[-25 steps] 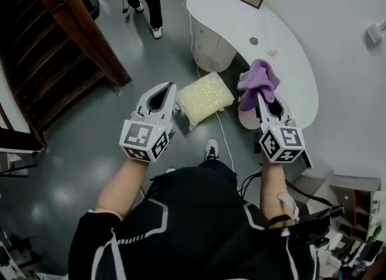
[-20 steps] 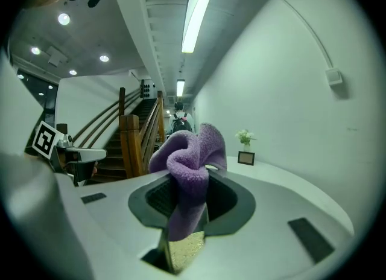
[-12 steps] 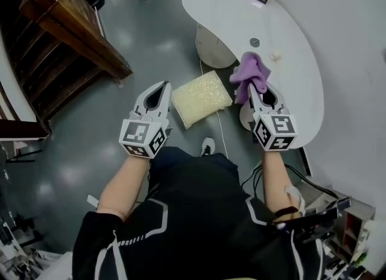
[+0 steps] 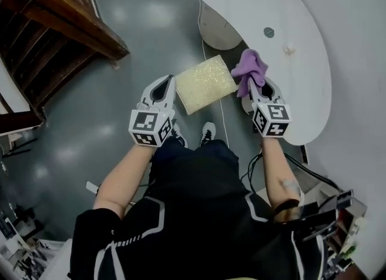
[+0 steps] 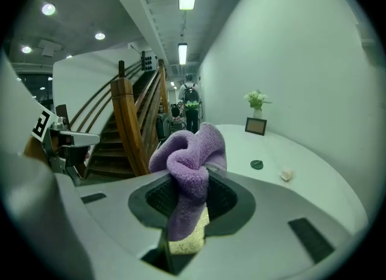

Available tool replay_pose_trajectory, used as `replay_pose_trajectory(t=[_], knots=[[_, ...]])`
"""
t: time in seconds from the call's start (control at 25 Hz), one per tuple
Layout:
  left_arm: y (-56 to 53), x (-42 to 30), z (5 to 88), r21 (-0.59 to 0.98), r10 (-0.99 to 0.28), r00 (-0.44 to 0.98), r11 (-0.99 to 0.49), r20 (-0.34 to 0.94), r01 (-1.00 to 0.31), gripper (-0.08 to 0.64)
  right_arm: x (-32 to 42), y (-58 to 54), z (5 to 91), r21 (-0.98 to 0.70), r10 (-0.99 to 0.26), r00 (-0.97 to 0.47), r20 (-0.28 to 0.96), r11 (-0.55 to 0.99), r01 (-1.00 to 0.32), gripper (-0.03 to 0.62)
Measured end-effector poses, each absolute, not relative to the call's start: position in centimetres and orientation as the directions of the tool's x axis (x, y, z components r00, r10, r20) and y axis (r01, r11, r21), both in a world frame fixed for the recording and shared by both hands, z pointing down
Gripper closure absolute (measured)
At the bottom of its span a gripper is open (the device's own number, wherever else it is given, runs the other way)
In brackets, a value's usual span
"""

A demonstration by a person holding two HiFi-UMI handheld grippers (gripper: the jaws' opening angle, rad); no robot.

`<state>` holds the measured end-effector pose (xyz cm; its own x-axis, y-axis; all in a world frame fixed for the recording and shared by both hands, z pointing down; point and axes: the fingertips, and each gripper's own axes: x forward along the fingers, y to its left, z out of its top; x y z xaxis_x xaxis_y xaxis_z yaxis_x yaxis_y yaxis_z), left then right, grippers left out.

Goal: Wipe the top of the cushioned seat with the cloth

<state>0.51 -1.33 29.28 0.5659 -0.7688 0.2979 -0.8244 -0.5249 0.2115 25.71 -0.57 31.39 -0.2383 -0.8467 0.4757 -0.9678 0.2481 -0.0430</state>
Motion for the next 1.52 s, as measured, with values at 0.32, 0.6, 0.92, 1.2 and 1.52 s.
replay_pose_trajectory(t=[0.32, 0.6, 0.92, 1.2, 1.52], knots=[[-3.2, -1.5, 37.4, 0.271, -0.73, 0.552, -0.481, 0.403, -0.834, 0.557, 24.5, -3.1, 40.8, -0.018, -0.776, -0.22, 0.591, 0.26, -0.965, 0.489], [-3.5, -0.2, 43.3, 0.312, -0.743, 0.475, -0.364, 0.471, -0.878, 0.557, 26.7, -5.0, 49.2, -0.033, -0.691, -0.251, 0.678, 0.312, -0.949, 0.489], [-2.6, 0.9, 50.6, 0.351, -0.705, 0.428, -0.265, 0.566, -0.898, 0.557, 27.1, -5.3, 57.4, -0.03, -0.57, -0.252, 0.782, 0.369, -0.929, 0.489], [-1.7, 2.0, 57.4, 0.349, -0.658, 0.396, -0.21, 0.64, -0.913, 0.557, 28.7, -5.6, 65.1, -0.035, -0.471, -0.234, 0.85, 0.393, -0.919, 0.489], [-1.2, 3.4, 63.3, 0.341, -0.607, 0.387, -0.196, 0.695, -0.92, 0.557, 30.0, -6.0, 72.9, -0.036, -0.389, -0.203, 0.899, 0.395, -0.918, 0.489]])
